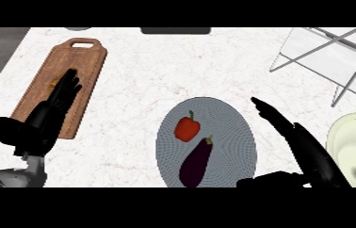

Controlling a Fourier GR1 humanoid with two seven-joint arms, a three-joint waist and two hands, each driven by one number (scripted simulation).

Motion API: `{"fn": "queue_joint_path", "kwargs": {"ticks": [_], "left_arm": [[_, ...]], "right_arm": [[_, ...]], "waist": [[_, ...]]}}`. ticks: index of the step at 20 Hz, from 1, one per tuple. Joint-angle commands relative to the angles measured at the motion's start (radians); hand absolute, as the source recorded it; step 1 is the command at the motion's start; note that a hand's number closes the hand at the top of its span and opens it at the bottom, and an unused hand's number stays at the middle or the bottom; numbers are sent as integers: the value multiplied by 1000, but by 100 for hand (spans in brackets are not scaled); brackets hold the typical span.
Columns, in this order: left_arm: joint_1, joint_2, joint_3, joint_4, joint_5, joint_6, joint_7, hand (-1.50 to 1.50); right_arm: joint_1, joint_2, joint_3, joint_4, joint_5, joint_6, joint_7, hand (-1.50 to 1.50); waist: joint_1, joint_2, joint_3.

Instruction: Pick the eggplant from the placemat and place it in the tiered shelf

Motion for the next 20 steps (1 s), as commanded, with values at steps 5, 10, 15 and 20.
{"fn": "queue_joint_path", "kwargs": {"ticks": [5, 10, 15, 20], "left_arm": [[6, -31, 5, -6, -47, -6, -14, 0], [-44, -29, 45, 16, -26, -39, 35, 0], [9, -42, 21, -100, -52, -8, 102, 0], [20, -61, 40, -56, -78, -36, 50, 0]], "right_arm": [[-199, 84, 105, -60, 92, 104, 379, -150], [-308, 172, 116, 79, 120, 194, 453, -150], [-342, 184, 163, 174, 166, 279, 473, -150], [-387, 325, 198, 250, 251, 306, 528, -150]], "waist": [[5, 2, 1], [4, 4, 1], [11, 2, 2], [8, 3, 1]]}}
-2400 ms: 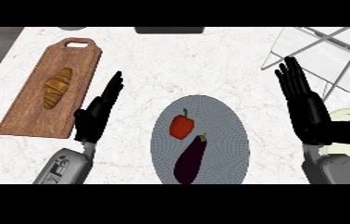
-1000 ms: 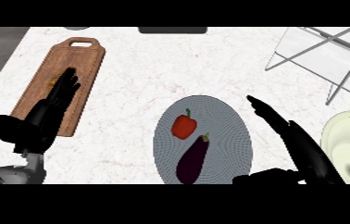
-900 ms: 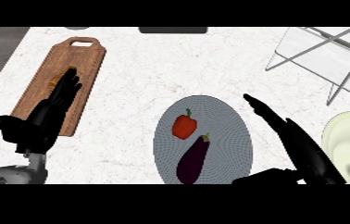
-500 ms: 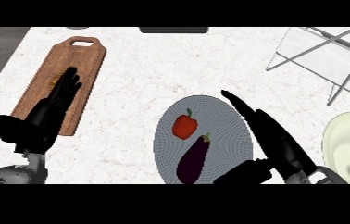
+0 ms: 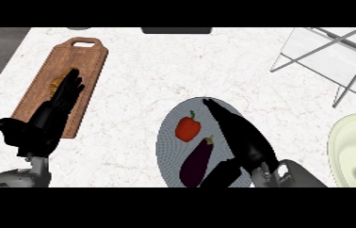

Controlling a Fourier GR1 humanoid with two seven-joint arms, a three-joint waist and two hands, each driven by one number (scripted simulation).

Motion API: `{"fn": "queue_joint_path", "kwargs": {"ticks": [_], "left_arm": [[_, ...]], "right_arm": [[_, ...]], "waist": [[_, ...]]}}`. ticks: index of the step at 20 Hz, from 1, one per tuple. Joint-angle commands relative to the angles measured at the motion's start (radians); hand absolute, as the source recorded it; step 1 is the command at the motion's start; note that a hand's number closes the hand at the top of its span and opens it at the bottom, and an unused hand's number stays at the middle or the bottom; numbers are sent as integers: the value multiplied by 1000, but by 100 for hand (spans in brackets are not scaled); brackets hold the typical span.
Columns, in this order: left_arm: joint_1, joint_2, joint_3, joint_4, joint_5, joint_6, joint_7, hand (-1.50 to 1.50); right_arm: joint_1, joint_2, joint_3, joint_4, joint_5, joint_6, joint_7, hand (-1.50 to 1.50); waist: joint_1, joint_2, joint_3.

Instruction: Pick the eggplant from the placemat and place it in the tiered shelf

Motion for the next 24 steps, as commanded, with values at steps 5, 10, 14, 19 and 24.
{"fn": "queue_joint_path", "kwargs": {"ticks": [5, 10, 14, 19, 24], "left_arm": [[-10, -19, 47, 36, 2, -52, -25, 0], [6, -33, 27, -42, -31, -26, 24, 0], [12, -22, 51, -6, -13, -75, 12, 0], [-13, -59, 42, 28, -44, -50, -6, 0], [43, -45, 66, 7, -30, -76, -29, 0]], "right_arm": [[-26, 171, 48, 148, 102, 62, 60, -150], [-30, 184, 31, 185, 30, 154, 118, -150], [-39, 211, 40, 259, 54, 177, 98, -150], [-46, 177, 66, 246, 96, 217, 148, -150], [-81, 186, 59, 308, 90, 263, 211, -150]], "waist": [[-3, 1, 0], [-3, 0, 0], [-1, 0, 0], [-7, 0, 0], [-1, 0, -1]]}}
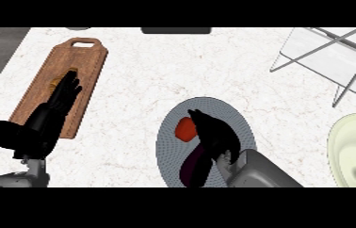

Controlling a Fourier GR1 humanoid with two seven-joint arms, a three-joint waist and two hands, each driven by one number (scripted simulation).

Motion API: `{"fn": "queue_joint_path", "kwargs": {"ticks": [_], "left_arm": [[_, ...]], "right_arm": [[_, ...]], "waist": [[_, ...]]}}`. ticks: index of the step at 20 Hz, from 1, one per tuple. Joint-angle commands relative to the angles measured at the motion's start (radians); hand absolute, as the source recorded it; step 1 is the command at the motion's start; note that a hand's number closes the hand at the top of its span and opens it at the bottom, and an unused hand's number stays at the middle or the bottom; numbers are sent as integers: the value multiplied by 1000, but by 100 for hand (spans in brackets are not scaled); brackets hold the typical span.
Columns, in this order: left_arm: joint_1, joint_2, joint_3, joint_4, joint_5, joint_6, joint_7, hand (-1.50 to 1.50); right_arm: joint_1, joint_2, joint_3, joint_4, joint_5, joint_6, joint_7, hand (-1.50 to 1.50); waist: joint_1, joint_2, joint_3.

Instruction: Pick the eggplant from the placemat and place it in the tiered shelf

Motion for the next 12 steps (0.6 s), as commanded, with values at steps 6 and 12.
{"fn": "queue_joint_path", "kwargs": {"ticks": [6, 12], "left_arm": [[-27, -46, -24, 39, -49, 13, -12, 0], [12, -38, -6, -20, -48, -13, -8, 0]], "right_arm": [[35, -36, -19, 36, -29, 118, 99, -150], [84, -25, -13, 22, -9, 140, 95, -150]], "waist": [[-7, 1, 0], [-4, 0, 0]]}}
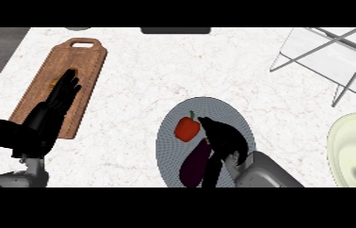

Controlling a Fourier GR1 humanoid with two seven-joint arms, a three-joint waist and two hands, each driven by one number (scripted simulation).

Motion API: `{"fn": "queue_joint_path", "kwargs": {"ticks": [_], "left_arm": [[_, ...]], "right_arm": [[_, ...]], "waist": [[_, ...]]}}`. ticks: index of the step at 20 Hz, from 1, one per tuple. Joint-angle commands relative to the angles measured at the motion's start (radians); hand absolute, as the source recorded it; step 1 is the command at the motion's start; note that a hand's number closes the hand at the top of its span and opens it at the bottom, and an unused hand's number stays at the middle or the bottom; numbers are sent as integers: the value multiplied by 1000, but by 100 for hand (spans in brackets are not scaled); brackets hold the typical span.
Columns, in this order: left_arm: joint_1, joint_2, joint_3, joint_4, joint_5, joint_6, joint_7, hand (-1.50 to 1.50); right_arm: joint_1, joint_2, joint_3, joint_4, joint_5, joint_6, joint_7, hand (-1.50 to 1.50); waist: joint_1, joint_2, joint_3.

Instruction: Pick the eggplant from the placemat and place it in the tiered shelf

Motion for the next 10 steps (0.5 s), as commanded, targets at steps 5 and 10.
{"fn": "queue_joint_path", "kwargs": {"ticks": [5, 10], "left_arm": [[-1, -43, -7, -4, -32, 9, -1, 0], [-7, -28, 24, -7, -29, -21, 7, 0]], "right_arm": [[82, 48, 35, 8, 60, 48, 93, -150], [79, 39, -48, 58, 26, 119, 36, -150]], "waist": [[-2, 0, 0], [0, 1, 0]]}}
